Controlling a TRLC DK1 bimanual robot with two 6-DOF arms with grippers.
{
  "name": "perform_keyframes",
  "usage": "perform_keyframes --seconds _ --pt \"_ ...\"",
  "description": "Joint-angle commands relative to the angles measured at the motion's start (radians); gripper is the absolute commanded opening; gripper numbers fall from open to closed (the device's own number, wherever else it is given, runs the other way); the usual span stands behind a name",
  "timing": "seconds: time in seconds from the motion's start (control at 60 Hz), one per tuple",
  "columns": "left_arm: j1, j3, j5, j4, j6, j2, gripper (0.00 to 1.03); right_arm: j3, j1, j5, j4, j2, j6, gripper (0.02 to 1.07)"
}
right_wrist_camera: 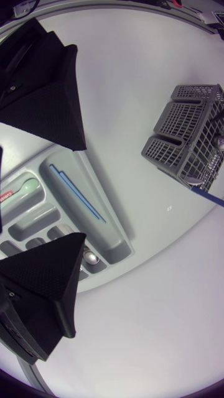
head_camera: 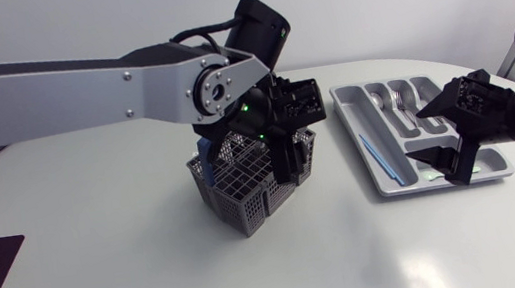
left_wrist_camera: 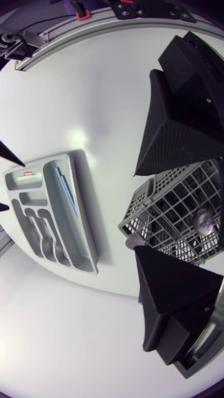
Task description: Unload the cutlery basket into the drawer organizer.
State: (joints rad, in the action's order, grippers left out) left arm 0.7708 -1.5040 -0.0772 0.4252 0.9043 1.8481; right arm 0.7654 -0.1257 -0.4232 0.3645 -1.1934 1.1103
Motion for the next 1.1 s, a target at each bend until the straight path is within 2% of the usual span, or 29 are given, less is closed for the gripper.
perform_keyframes --seconds 0.0,0.183,0.433,0.55,0.717,0.8,0.917,1.083 --pt "-0.01 -0.081 0.002 0.021 0.061 0.051 0.92 -0.054 0.029 -0.009 -0.019 0.051 -0.049 0.97" --pt "-0.027 -0.176 0.004 0.058 0.088 0.125 0.91 -0.094 0.083 -0.009 -0.021 0.126 -0.109 0.97" --pt "-0.044 -0.309 0.005 0.133 0.116 0.237 0.77 -0.15 0.149 -0.008 -0.052 0.172 -0.175 0.97" --pt "-0.05 -0.351 0.011 0.144 0.123 0.277 0.65 -0.172 0.17 -0.005 -0.056 0.201 -0.194 0.97" --pt "-0.062 -0.378 0.017 0.15 0.128 0.309 0.58 -0.189 0.189 0.0 -0.052 0.233 -0.205 0.97" --pt "-0.062 -0.38 0.02 0.152 0.131 0.316 0.45 -0.192 0.193 0.0 -0.05 0.242 -0.207 0.97" --pt "-0.064 -0.392 0.024 0.15 0.127 0.33 0.2 -0.193 0.196 0.0 -0.05 0.249 -0.211 0.97" --pt "-0.059 -0.383 0.047 0.153 0.13 0.335 0.17 -0.193 0.199 0.0 -0.044 0.268 -0.214 0.97"
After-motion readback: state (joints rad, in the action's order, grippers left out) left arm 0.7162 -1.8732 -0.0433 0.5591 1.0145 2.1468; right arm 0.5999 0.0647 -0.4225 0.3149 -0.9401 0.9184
